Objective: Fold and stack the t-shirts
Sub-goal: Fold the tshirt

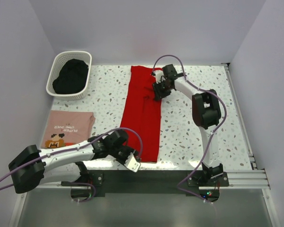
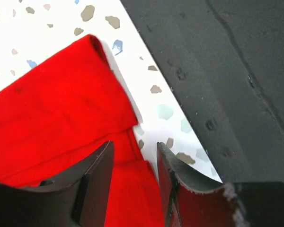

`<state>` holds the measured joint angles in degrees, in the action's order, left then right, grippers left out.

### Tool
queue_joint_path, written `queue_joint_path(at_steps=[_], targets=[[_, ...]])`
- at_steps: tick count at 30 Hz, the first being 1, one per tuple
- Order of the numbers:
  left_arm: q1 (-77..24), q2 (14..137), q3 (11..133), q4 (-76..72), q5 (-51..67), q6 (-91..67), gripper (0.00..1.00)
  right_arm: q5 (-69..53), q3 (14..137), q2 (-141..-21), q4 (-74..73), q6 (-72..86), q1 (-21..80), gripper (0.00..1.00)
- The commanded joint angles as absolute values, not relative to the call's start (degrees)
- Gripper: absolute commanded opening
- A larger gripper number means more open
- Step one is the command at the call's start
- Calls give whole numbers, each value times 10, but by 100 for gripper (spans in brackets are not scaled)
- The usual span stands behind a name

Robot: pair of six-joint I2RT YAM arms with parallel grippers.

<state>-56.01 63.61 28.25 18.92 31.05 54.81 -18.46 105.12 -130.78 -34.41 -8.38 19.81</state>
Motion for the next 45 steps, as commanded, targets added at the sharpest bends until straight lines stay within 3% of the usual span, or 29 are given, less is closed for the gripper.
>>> queue_joint_path(at_steps=[1, 6, 23, 32, 37, 45], targets=[[-586, 645, 261, 114, 289, 561, 45, -168, 1069, -1311, -317, -81, 199, 39], [-606, 660, 248, 82, 277, 566, 41, -165, 1053, -1313, -312, -83, 199, 38], [-632, 702, 244, 9, 254, 571, 39, -166, 1045, -1314, -309, -83, 199, 37], [-637, 715, 230, -20, 233, 581, 25, -160, 1048, -1317, -309, -85, 200, 37], [-637, 712, 233, -19, 226, 571, 1, -153, 1048, -1317, -310, -92, 200, 35], [-638, 667, 269, 70, 234, 558, 0, -139, 1056, -1325, -318, -101, 199, 33]])
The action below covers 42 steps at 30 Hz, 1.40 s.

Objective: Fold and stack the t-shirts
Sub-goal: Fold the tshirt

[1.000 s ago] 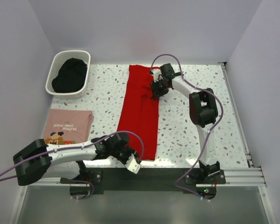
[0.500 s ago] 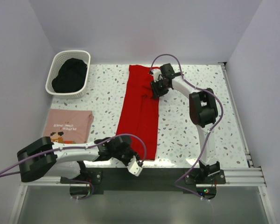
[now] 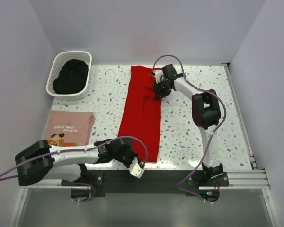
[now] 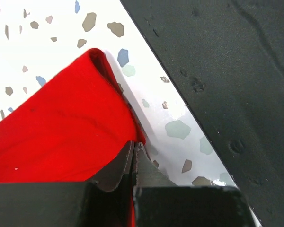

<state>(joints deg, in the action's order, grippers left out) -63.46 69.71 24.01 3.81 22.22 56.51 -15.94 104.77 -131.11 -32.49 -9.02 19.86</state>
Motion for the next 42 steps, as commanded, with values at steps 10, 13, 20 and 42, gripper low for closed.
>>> queue_joint_path(at_steps=[10, 13, 20, 42], targets=[[-652, 618, 265, 121, 236, 555, 0, -132, 1069, -1333, -323, -105, 198, 33], [-667, 624, 271, 131, 230, 553, 0, -129, 1072, -1336, -325, -105, 199, 33], [-689, 648, 253, 126, 194, 554, 0, -129, 1073, -1338, -326, -106, 199, 32], [-422, 699, 396, 118, 340, 327, 35, -50, 1215, -1411, -325, -150, 192, 39]])
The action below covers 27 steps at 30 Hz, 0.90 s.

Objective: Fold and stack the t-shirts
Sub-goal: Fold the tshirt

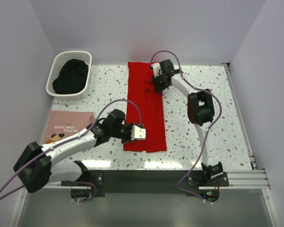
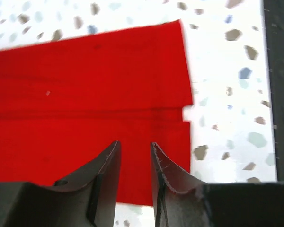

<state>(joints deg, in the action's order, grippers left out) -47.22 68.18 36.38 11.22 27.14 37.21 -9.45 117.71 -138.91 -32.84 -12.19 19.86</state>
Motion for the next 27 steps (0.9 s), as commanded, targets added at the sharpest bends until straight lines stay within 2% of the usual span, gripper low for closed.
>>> queue_joint_path(at_steps=[1, 6, 8, 11, 16, 22, 27], targets=[[-410, 705, 406, 122, 347, 326, 36, -53, 1229, -1412, -326, -154, 189, 41], [-381, 679, 397, 169, 356, 392, 39, -116, 1215, -1342, -358, -195, 189, 51], [-377, 650, 374, 184, 355, 441, 41, -169, 1167, -1293, -381, -219, 189, 57], [-376, 619, 343, 214, 357, 501, 44, -234, 1087, -1194, -435, -302, 191, 60], [-386, 618, 326, 198, 362, 519, 45, -253, 937, -1045, -491, -369, 191, 55], [-499, 653, 316, 124, 293, 481, 44, -310, 799, -978, -524, -320, 195, 44], [-550, 701, 318, 85, 250, 470, 45, -312, 692, -930, -480, -272, 205, 42]])
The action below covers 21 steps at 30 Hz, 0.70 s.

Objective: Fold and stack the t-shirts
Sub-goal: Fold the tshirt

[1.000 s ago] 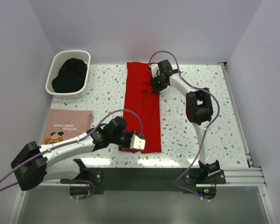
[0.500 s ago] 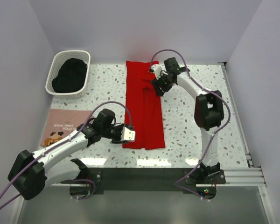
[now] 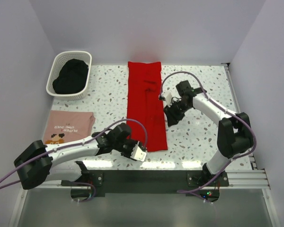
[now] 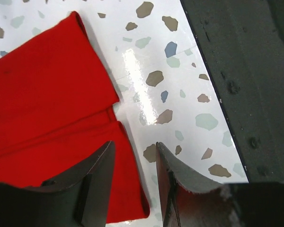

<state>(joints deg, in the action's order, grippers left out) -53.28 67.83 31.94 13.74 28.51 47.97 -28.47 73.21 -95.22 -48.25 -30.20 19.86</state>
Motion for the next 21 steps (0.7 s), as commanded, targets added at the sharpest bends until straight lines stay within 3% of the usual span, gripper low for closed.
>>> queue_joint_path(at_steps=[1, 10, 14, 21], targets=[[-550, 709, 320, 84, 244, 475, 45, -314, 673, -927, -481, -277, 205, 42], [-499, 612, 252, 158, 250, 639, 48, -289, 544, -774, -436, -557, 217, 54], [-439, 595, 242, 200, 288, 702, 49, -261, 484, -719, -398, -686, 287, 55], [-426, 611, 223, 181, 294, 751, 50, -247, 382, -694, -322, -780, 395, 57]])
